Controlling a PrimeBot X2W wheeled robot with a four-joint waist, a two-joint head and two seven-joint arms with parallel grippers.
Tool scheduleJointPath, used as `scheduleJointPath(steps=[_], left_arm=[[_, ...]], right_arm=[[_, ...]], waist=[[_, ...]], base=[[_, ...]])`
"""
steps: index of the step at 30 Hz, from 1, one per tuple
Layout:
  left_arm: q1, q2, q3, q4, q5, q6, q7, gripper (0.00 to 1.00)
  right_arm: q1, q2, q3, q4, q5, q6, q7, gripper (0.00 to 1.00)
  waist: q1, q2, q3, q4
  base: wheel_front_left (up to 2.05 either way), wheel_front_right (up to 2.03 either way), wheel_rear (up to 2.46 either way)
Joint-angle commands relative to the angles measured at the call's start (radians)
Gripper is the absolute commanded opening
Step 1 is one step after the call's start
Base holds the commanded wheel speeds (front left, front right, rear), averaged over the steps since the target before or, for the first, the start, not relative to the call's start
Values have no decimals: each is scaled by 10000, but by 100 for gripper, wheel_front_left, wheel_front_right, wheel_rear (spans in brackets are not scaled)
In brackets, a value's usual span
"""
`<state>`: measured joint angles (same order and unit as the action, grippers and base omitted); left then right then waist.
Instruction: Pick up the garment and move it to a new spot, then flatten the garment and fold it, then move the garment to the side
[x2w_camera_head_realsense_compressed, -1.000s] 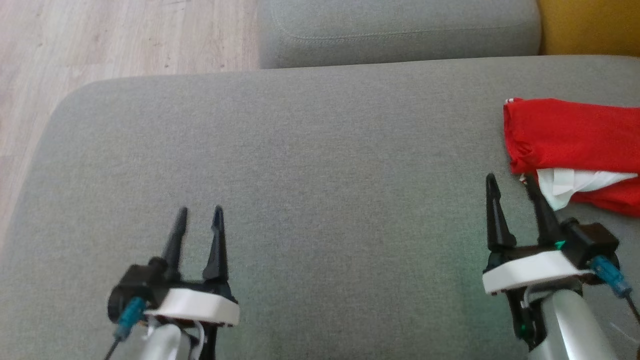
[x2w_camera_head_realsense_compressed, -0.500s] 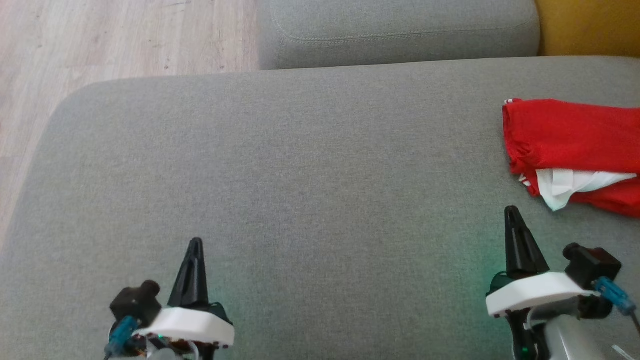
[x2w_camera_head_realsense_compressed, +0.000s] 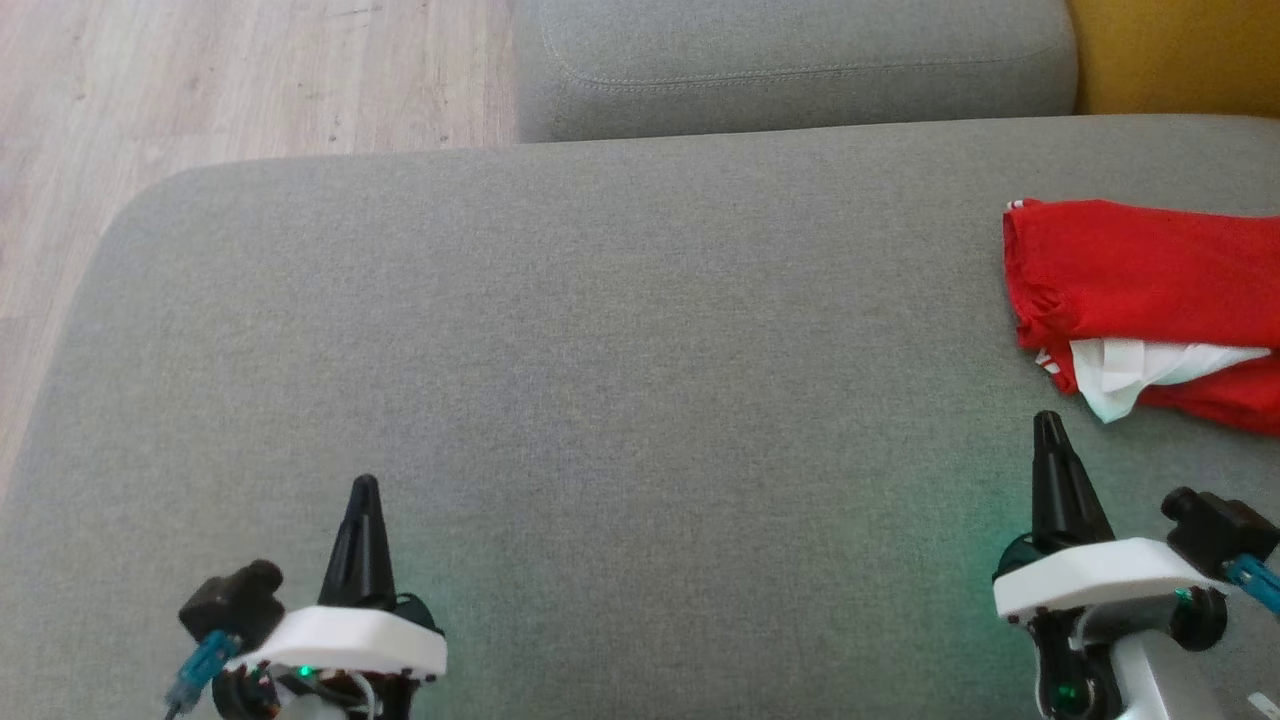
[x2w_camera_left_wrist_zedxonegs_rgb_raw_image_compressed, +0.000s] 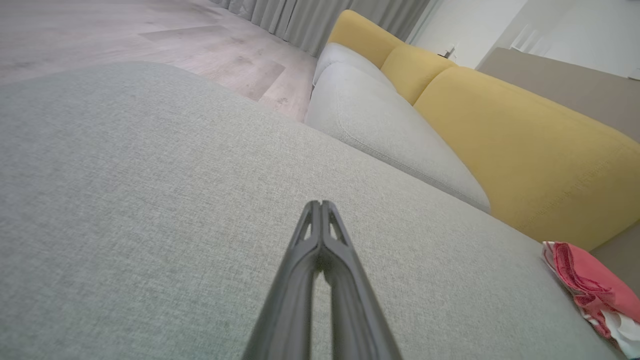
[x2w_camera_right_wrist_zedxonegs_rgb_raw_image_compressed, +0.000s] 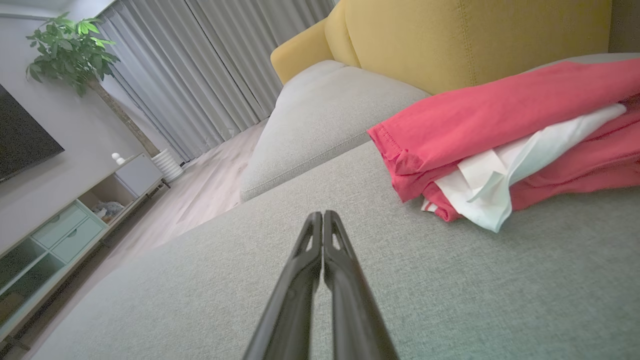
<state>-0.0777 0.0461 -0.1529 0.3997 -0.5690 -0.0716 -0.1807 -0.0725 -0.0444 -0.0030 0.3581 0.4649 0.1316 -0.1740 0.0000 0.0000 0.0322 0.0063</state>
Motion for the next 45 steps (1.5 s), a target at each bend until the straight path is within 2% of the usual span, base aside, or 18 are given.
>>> scheduleJointPath(steps=[1, 45], left_arm=[[-421, 9, 300, -392, -328, -56, 91, 0], [-366, 24, 1403, -928, -5019, -305, 1419, 0]], right_arm=[[-438, -21, -22, -399, 373, -2, 102, 0], [-399, -38, -529, -741, 5528, -6, 1394, 0]], waist=[[0, 0, -5, -1], [0, 0, -138, -30]], base=[[0, 0, 0], [0, 0, 0]])
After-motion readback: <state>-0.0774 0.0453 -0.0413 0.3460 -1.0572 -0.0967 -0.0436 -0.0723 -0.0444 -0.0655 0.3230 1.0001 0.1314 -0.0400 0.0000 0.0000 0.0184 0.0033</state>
